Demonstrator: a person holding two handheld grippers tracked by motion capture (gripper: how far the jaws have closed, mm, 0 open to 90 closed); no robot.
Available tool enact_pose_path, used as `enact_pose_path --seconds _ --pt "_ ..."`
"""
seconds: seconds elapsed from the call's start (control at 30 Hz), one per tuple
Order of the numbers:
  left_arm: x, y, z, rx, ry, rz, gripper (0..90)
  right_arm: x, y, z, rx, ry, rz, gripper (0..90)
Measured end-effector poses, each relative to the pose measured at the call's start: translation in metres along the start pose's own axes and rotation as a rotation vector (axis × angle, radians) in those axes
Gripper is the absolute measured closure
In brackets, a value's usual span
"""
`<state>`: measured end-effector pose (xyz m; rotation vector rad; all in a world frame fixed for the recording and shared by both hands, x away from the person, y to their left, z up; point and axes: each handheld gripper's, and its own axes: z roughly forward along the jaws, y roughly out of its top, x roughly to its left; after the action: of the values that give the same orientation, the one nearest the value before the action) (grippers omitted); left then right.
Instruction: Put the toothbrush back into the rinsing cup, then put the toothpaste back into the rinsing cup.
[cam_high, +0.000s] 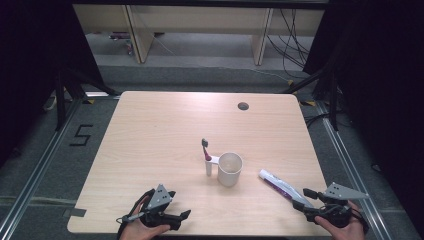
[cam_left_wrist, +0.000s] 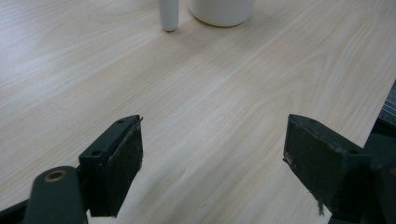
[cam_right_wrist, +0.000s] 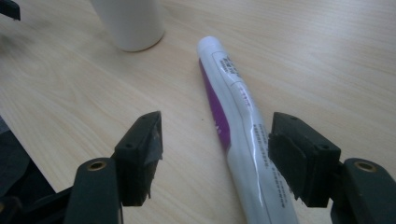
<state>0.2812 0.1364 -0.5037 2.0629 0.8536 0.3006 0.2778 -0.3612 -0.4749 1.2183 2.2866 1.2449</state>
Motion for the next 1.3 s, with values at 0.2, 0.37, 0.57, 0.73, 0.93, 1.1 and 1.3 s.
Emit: enact_pose_path --seconds 0.2,0.37,0.57,0.73,0.93,1.1,1.3 --pt "0.002 -0.005 -0.003 0.017 0.016 0.008 18.9 0.002 0.000 0.002 0.018 0.016 -0.057 44.7" --pt "0.004 -0.005 -0.003 0.034 0.029 0.025 18.9 0.004 -0.001 0.002 0.033 0.023 -0.072 51.6" --pt "0.003 -0.006 -0.002 0.029 0.024 0.010 18.9 0.004 -0.003 0.003 0.066 0.042 -0.056 57.4" --pt "0.002 -0.006 -0.001 0.031 0.023 0.021 19.0 0.004 -0.005 0.003 0.101 0.046 -0.074 65.0" --pt "0.000 -0.006 -0.002 0.037 0.026 0.042 19.2 0.003 -0.006 0.005 0.144 0.012 -0.125 78.6" --pt "0.000 -0.005 -0.002 0.036 0.021 0.042 19.5 0.001 -0.010 0.004 0.205 -0.011 -0.099 82.4" --pt "-0.001 -0.006 0.001 0.030 0.014 0.034 19.5 -0.005 -0.013 0.002 0.229 -0.043 -0.095 83.2"
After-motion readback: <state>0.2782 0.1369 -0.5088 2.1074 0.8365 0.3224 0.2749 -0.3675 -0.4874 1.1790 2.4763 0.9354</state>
